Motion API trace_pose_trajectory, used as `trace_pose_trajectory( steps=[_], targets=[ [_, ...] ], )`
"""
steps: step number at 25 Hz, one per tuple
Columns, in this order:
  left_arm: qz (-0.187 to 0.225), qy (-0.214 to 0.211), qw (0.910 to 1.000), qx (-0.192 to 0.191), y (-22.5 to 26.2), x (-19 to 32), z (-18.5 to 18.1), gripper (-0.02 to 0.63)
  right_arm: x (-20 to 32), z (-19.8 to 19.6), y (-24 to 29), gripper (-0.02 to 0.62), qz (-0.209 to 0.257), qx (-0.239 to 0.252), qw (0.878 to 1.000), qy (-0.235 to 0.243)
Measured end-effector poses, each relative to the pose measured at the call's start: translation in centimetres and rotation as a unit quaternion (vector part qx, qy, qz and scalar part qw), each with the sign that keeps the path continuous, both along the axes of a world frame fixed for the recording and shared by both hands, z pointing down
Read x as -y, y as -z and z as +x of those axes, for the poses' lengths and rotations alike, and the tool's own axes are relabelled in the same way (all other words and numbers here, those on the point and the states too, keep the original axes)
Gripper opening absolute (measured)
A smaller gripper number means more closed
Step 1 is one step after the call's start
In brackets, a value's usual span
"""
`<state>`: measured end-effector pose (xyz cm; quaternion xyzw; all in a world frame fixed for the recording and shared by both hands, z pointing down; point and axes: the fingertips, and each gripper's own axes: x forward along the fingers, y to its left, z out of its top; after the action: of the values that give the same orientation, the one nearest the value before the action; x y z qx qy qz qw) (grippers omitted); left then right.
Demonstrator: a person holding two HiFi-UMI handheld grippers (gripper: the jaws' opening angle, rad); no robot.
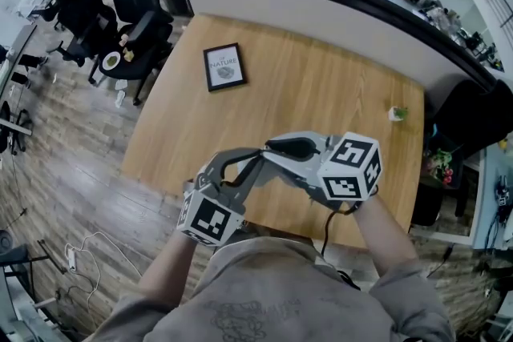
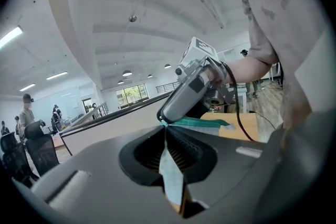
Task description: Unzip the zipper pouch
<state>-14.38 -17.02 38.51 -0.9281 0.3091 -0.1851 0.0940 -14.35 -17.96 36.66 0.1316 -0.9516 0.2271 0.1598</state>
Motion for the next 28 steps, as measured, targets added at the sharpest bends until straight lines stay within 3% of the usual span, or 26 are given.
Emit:
trace_pose_trajectory(
  steps=[5, 12, 16, 21, 28],
  targets=[
    [-0.001, -0.008, 0.9999, 0.013, -0.3, -0.1, 0.3, 0.014, 0.0, 0.4, -0.2, 0.075, -0.018, 0.026, 0.999, -0.016],
    [-0.002, -0.022, 0.9983, 0.054, -1.0, -0.2, 0.8, 0.012, -0.4, 0.6, -0.6, 0.075, 0.059, -0.037, 0.998, -0.012],
    [0.001, -0.034, 0.9963, 0.078, -1.3, -0.4, 0.9, 0.012, -0.7, 0.5, -1.0, 0.075, 0.075, -0.064, 0.995, 0.002],
    [-0.013, -0.038, 0.9951, 0.09, -1.9, -0.3, 0.7, 0.012, -0.5, 0.7, -0.8, 0.055, 0.079, -0.063, 0.995, -0.002],
    [-0.048, -0.024, 0.9978, 0.039, -1.8, -0.2, -0.1, 0.012, -0.7, 1.4, -0.4, 0.051, 0.085, -0.056, 0.995, -0.004]
  ],
)
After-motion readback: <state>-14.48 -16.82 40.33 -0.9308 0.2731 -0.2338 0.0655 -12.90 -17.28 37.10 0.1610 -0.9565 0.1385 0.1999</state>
